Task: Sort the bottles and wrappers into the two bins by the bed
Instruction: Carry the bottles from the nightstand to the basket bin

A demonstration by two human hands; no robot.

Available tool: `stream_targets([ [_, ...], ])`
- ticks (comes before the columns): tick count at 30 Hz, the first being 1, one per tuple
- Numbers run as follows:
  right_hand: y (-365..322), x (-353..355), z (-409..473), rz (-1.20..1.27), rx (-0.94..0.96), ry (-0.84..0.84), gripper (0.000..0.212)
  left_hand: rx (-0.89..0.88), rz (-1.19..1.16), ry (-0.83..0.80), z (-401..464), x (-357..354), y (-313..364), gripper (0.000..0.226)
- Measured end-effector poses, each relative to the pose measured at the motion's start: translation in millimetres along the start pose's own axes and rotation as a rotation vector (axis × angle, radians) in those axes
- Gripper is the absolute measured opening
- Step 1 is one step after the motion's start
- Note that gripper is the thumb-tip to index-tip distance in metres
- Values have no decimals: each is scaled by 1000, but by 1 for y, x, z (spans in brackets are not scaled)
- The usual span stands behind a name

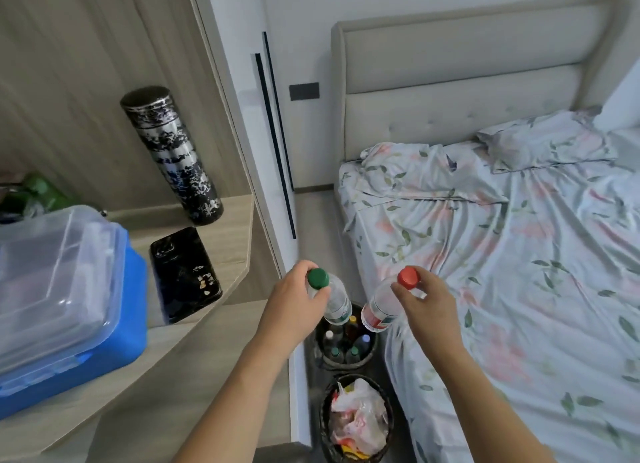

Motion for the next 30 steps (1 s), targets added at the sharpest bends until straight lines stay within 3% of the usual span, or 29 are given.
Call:
stream_targets([
  [7, 86, -35, 75, -83, -133, -87, 19, 88, 65, -76, 91, -83, -37, 15],
  [13, 250, -114, 130, -179, -257, -185, 17, 192, 129, -141, 171, -226, -159, 20],
  [19, 395, -189, 137, -242, -317, -224, 19, 179, 197, -256, 216, -381, -284, 34],
  [24, 456, -221, 124, -254, -291, -249, 16, 217, 229, -293, 224, -454, -368, 41],
  [30, 487, -226, 117, -239, -298, -263, 20, 179, 328, -349, 230, -508, -432, 32],
])
Point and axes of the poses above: each hand's wrist, its own z-axis towards the middle knuckle, its own x-axis out of the back of the hand, y = z × x, the point moved 6 cm from there along z, towards the middle knuckle
